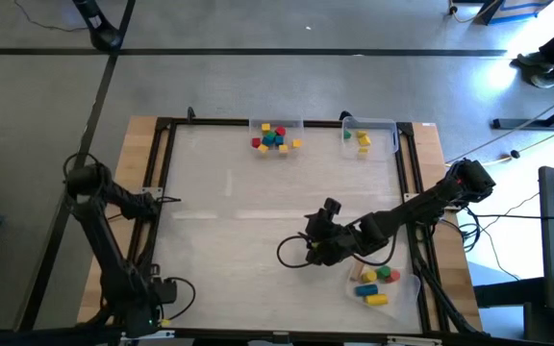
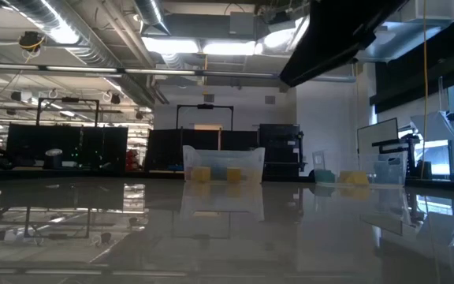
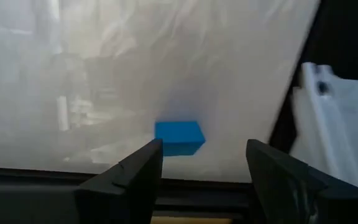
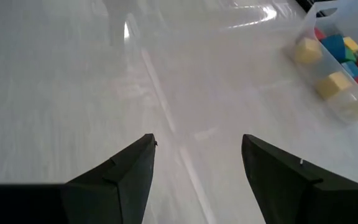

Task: Sort blocks by size
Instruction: Put the triangle blue block into the top right transparent bin

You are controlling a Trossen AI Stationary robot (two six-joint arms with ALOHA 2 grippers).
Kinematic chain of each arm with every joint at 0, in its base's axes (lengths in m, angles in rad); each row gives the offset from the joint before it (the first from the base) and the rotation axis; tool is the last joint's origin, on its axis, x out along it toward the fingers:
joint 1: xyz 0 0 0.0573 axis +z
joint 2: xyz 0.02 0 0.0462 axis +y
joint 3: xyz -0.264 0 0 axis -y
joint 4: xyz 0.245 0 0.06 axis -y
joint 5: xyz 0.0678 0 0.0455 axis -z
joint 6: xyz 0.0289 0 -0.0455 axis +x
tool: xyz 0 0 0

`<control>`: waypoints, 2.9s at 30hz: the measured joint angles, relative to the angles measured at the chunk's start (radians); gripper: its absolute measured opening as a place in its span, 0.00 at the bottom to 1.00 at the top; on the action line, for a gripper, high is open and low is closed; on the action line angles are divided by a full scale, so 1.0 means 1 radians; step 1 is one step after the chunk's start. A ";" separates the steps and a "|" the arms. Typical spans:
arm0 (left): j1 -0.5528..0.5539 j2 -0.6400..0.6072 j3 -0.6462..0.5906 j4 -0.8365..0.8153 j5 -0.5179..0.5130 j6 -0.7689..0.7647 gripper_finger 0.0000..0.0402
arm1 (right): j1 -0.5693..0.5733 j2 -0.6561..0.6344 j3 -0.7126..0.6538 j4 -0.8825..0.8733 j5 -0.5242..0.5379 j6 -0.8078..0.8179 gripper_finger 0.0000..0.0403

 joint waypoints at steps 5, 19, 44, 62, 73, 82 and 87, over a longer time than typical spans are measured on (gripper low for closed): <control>-0.016 0.053 0.000 -0.047 0.000 -0.006 0.55 | 0.000 0.000 0.000 0.033 0.000 -0.017 0.59; 0.010 0.028 -0.001 -0.076 0.041 -0.002 0.55 | 0.000 0.000 0.000 0.039 0.000 -0.024 0.59; -0.059 0.100 0.000 0.001 0.094 0.028 0.55 | -0.002 0.000 0.000 0.073 0.011 -0.056 0.59; 0.061 0.114 0.000 -0.256 -0.080 0.348 0.55 | -0.002 0.000 0.000 0.071 0.011 -0.059 0.59; 0.012 -0.004 0.033 -0.196 -0.046 0.151 0.55 | -0.002 0.000 0.000 0.071 0.001 -0.058 0.59; -0.071 0.025 0.014 -0.198 -0.065 0.280 0.55 | -0.002 0.000 0.000 0.071 0.001 -0.058 0.59; -0.071 0.055 0.014 -0.180 -0.097 0.396 0.55 | -0.002 0.000 0.000 0.072 0.011 -0.059 0.59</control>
